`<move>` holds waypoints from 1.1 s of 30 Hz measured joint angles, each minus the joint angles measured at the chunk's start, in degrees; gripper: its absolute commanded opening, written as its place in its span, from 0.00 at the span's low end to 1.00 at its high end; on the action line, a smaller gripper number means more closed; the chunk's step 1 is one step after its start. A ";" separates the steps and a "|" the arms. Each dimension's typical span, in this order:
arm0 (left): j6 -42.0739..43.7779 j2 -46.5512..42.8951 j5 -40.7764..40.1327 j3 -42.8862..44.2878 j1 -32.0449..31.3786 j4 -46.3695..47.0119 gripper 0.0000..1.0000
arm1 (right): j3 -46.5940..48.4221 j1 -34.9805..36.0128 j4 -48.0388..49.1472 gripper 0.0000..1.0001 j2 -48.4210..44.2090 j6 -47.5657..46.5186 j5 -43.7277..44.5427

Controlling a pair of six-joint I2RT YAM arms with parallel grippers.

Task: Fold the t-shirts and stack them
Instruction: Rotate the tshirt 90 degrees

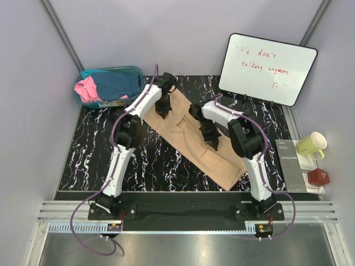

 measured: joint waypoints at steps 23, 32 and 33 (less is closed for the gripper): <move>1.44 -30.32 11.61 -30.36 -1.36 12.83 0.00 | 12.92 7.93 -2.54 0.00 -4.74 2.01 -2.99; -1.33 -36.22 15.89 -41.64 -9.03 17.53 0.00 | 32.76 2.32 -1.46 0.00 12.37 -2.58 2.51; -1.40 -34.82 16.33 -41.64 -10.12 18.05 0.00 | 34.73 1.95 -1.46 0.00 14.19 -2.86 2.54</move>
